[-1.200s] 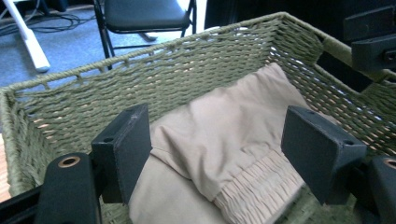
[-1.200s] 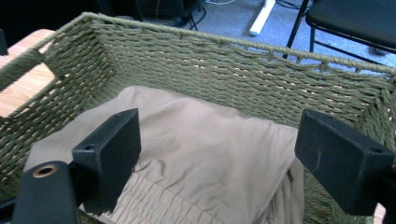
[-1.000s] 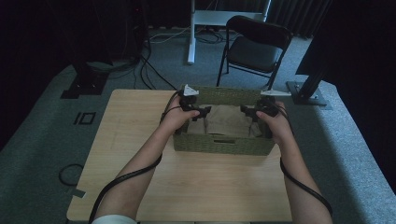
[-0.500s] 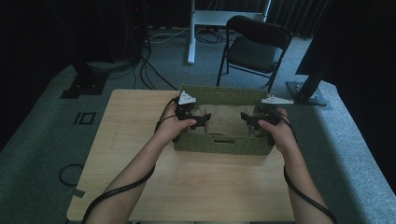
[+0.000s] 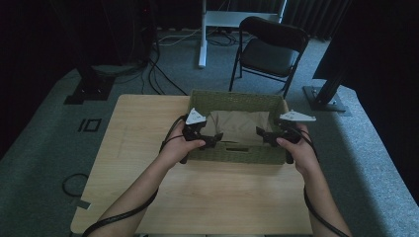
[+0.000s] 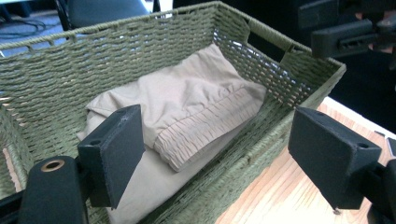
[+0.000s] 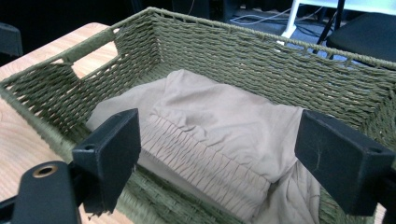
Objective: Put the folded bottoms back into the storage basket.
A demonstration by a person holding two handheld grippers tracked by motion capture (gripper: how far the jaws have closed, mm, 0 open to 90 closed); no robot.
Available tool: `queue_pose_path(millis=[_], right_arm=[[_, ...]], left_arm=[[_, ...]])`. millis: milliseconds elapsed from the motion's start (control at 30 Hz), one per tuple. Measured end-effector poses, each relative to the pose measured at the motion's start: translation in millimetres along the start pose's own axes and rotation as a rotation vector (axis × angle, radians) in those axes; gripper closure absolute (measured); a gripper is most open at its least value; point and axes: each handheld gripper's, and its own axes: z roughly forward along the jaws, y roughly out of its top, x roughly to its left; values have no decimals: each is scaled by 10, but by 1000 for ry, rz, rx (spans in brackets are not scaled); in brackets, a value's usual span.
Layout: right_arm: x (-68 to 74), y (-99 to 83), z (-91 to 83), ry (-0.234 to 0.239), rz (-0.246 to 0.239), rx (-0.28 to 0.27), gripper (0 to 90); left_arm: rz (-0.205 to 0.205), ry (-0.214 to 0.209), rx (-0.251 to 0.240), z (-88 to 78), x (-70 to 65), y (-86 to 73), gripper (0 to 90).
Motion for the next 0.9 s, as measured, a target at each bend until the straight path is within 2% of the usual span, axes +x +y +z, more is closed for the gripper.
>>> queue_pose_path(millis=[33,67,200,300,367,400,467,533,600,800,900], right_arm=[[11,-8,-16,0,-2,-1,140],[28,-20,-39,0,-6,-7,140],[48,-72,-106,-34,-13,-41,144],[53,-110,-142,-32,-10,-47,144],[63,-169,-201,-35,-12,-52,144],[69,-188,-225,-32,-9,-52,144],[75,-210,-250,-29,-9,-53,144],[100,-293,-315,-20,0,-60,144],[125,-355,-349,-6,12,-64,144],[211,-512,-419,1,-5,-50,144],[248,-595,-445,-3,-13,-37,144]], left_arm=[[0,0,0,0,0,0,194],[20,12,0,-28,-40,-27,194],[10,-3,-2,-80,-106,-92,194],[16,-11,1,-118,-129,-119,194],[30,-1,-18,-186,-169,-143,191],[22,2,-23,-206,-178,-152,186],[16,1,-22,-225,-187,-162,185],[34,14,-17,-260,-219,-209,186],[30,17,-20,-266,-229,-253,186],[21,-8,-5,-279,-280,-433,185],[28,-8,10,-282,-292,-522,186]])
